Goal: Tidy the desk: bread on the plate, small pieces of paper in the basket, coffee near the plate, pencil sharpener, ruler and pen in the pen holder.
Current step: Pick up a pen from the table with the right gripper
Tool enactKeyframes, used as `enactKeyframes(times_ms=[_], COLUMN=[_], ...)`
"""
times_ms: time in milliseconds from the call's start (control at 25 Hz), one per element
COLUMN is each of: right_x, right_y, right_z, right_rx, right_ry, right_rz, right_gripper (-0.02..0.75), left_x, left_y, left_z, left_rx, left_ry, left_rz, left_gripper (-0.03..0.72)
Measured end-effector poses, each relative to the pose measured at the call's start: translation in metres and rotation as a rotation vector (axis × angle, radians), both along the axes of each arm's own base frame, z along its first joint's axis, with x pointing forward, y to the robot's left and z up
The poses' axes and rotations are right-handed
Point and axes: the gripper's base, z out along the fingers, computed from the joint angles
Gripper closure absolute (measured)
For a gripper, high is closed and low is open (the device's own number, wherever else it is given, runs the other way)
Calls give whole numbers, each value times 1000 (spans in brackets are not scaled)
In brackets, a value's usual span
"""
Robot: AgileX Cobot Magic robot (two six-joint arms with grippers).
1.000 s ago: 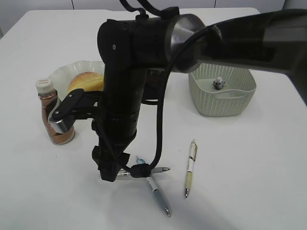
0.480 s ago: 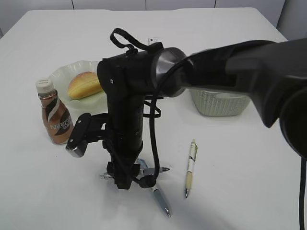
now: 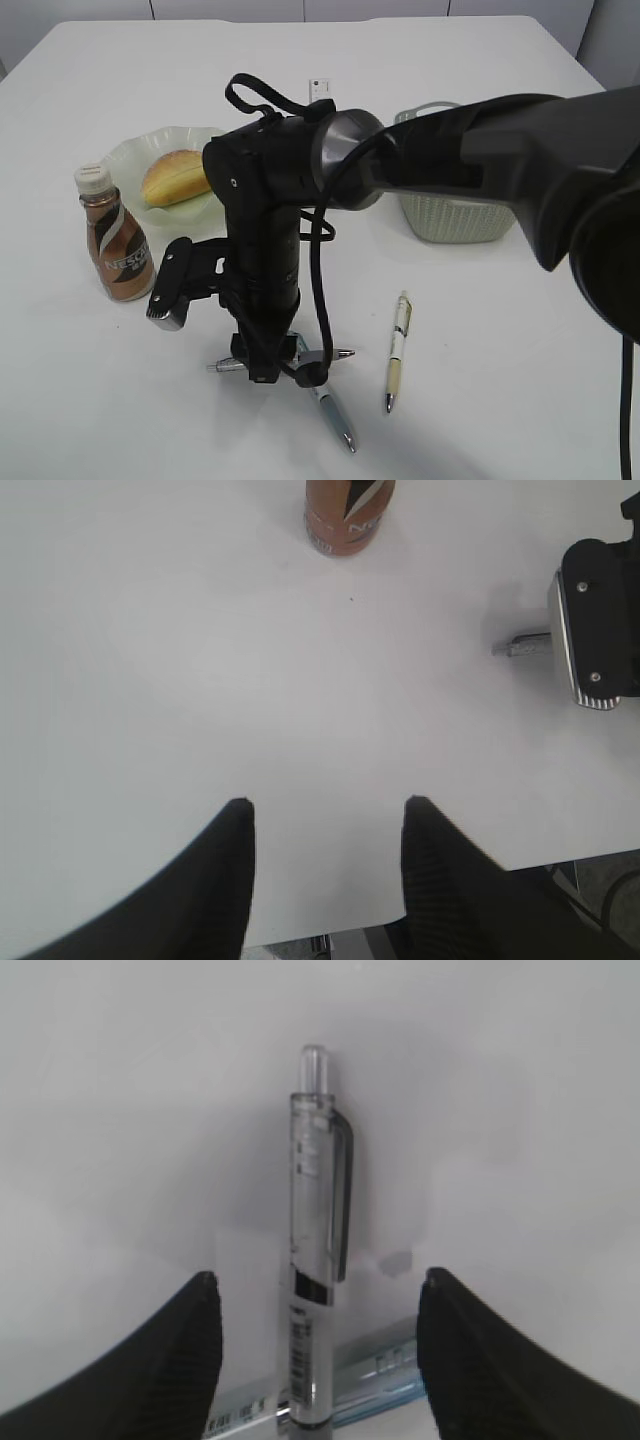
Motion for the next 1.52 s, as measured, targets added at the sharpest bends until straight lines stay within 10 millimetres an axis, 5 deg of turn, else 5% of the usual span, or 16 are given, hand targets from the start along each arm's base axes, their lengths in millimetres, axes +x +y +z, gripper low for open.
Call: enactKeyframes(times_ms=[720,1040,1520], right_x=[2,4,4], right_y=[1,-1,0], right_z=[-11,-16,-17], right_rx=[-13,-32,-32], right_ry=[-3,-19,-19], right_rz=[4,15,15], right_gripper=[254,348,357], left_x=[0,0,0], left_y=[1,1,1], left_z=[0,0,0], left_rx=[8,8,8], left_ry=[-2,-2,-2], left_rz=[1,1,1], left_gripper=[338,338,338])
